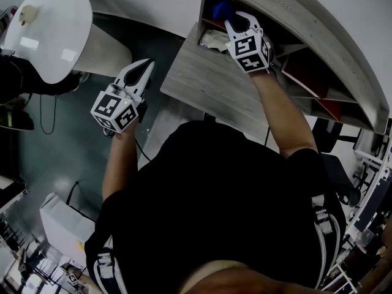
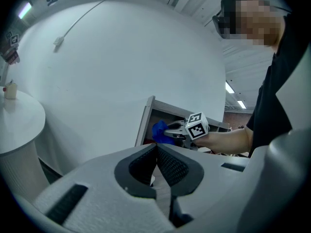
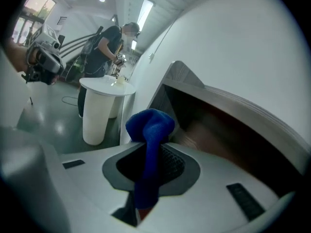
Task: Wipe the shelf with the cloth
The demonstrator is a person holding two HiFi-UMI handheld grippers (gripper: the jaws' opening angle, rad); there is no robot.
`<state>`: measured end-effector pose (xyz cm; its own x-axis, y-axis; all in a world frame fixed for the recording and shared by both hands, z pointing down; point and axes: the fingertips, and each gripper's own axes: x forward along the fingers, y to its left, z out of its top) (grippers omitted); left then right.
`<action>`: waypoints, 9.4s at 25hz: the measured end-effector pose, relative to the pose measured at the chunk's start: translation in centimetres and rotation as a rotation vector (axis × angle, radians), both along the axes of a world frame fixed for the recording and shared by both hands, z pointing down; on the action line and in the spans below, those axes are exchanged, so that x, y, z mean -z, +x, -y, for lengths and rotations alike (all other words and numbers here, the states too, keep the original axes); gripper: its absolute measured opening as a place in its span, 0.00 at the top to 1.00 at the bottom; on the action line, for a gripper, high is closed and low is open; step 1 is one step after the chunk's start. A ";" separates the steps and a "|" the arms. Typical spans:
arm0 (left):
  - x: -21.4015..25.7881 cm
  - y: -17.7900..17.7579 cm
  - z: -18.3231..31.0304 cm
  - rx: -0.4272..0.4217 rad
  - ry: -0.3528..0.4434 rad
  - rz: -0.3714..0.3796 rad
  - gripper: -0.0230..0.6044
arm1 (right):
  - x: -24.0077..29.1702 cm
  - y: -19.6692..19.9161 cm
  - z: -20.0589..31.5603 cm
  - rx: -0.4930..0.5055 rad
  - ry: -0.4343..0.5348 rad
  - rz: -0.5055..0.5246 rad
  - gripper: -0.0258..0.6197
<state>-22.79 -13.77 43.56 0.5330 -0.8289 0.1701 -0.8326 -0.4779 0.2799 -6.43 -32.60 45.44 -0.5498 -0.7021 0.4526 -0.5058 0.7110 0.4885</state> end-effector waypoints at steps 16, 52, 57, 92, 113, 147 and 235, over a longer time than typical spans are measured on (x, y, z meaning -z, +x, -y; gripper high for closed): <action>-1.3 -0.6 1.5 0.005 -0.036 0.013 0.94 | -8.2 -2.1 6.9 0.074 0.062 -0.424 0.86; -1.6 1.9 2.9 -0.143 -0.028 -0.034 0.94 | -9.6 8.6 5.7 -0.177 -0.154 -0.738 0.86; -1.3 2.6 2.6 -0.170 -0.021 -0.039 0.94 | -9.6 10.5 4.9 -0.223 -0.180 -0.778 0.86; -2.4 3.8 1.4 -0.188 -0.060 -0.024 0.94 | -10.4 14.2 3.6 -0.285 -0.236 -0.883 0.86; -0.8 1.2 -1.0 -0.068 -0.032 0.018 0.94 | -10.1 3.5 4.2 -0.088 -0.116 -0.800 0.86; -2.8 -1.0 -1.4 0.018 -0.095 0.039 0.94 | -10.6 -2.8 5.5 0.037 -0.067 -0.756 0.86; -1.7 12.5 0.2 -0.148 -0.103 0.117 0.94 | -0.2 10.5 -9.5 0.103 -0.192 0.017 0.86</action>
<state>-10.27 -13.95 45.29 0.6192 -0.7182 0.3176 -0.7852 -0.5714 0.2388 4.05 -23.07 45.60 -0.6224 -0.5439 0.5629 -0.4328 0.8383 0.3314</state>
